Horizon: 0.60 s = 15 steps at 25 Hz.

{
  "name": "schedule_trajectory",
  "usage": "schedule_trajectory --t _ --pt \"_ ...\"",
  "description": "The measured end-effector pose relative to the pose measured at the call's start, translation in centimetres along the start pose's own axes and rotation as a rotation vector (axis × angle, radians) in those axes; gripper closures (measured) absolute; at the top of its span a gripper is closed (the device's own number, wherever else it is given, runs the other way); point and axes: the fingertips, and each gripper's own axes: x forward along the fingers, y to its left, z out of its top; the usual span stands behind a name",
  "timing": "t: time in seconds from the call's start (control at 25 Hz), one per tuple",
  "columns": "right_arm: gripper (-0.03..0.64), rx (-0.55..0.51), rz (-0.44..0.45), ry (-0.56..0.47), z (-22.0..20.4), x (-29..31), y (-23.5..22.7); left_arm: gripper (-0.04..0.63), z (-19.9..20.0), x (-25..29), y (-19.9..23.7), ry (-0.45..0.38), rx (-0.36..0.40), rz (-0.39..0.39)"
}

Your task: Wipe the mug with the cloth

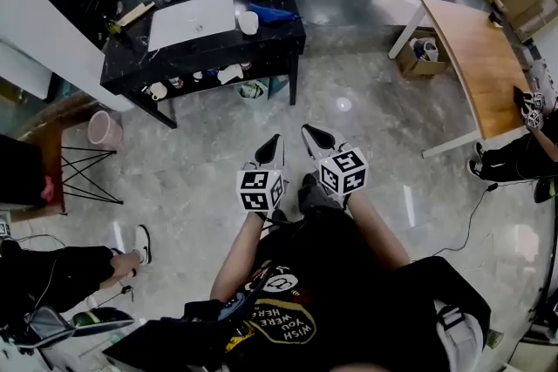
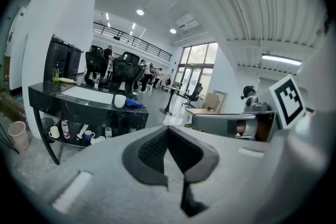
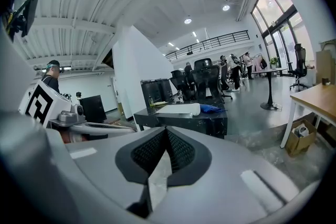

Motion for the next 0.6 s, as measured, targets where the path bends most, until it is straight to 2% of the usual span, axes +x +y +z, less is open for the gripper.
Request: schedule_trajectory --t 0.24,0.6 --pt "0.614 -0.004 0.037 0.014 2.2 5.1 -5.5 0.592 3.1 7.3 2.9 -0.018 -0.013 0.036" --pt "0.614 -0.030 0.125 0.029 6.7 11.2 -14.7 0.592 7.9 18.0 4.0 -0.033 0.019 0.105"
